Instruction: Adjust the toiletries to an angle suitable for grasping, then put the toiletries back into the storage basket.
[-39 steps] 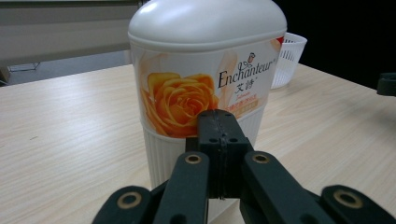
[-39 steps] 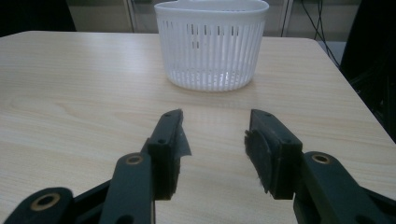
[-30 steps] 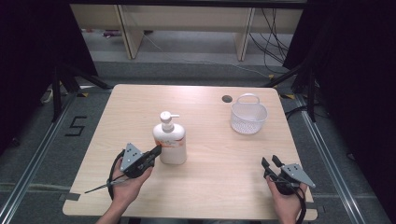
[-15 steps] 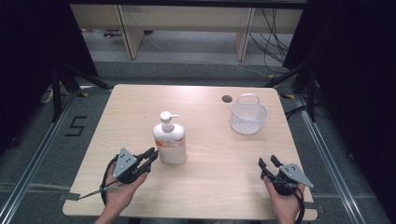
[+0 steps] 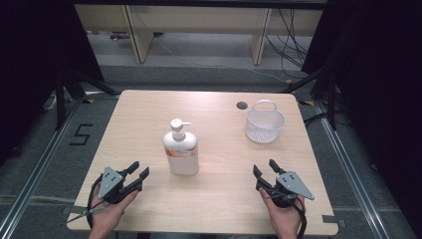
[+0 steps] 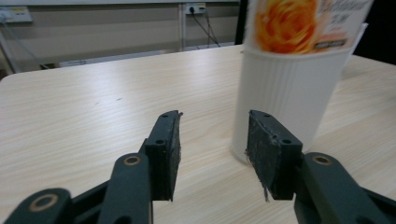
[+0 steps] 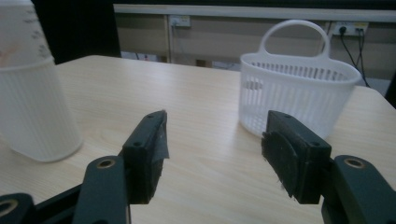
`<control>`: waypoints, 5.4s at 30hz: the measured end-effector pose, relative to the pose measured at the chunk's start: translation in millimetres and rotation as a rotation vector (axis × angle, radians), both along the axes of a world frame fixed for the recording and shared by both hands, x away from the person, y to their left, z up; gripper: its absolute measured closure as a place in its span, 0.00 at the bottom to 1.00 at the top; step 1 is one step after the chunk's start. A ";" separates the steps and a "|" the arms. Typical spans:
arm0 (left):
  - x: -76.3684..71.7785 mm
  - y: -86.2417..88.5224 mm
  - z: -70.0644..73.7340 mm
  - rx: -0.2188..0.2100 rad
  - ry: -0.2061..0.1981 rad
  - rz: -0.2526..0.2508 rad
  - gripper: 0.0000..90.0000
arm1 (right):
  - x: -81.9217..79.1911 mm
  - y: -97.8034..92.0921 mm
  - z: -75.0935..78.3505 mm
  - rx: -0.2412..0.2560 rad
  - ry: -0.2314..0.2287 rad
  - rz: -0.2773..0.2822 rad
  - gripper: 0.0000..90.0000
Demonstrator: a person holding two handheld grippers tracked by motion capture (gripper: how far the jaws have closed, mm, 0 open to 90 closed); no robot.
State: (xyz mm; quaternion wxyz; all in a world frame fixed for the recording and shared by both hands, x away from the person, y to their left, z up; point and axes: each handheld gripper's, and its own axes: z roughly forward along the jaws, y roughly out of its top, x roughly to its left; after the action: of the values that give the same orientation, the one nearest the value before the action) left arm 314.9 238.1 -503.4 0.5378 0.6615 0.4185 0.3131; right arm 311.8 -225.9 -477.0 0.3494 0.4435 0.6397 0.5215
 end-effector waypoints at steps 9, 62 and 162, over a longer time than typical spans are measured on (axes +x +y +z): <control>2.7 13.2 -13.4 0.001 -0.024 0.049 0.49 | 7.9 48.8 23.4 -0.001 -0.030 0.087 0.41; 4.7 9.2 -21.1 0.014 -0.042 0.063 0.47 | 41.8 193.9 77.6 0.042 -0.090 0.290 0.39; 3.5 8.0 -20.3 0.026 -0.029 0.052 0.47 | 58.2 181.3 114.3 0.028 -0.123 0.158 0.67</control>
State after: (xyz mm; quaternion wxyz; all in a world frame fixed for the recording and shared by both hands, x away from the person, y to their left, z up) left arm 318.4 246.1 -523.7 0.5269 0.6527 0.4238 0.3417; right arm 370.0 -44.6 -362.8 0.3398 0.3635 0.6427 0.5825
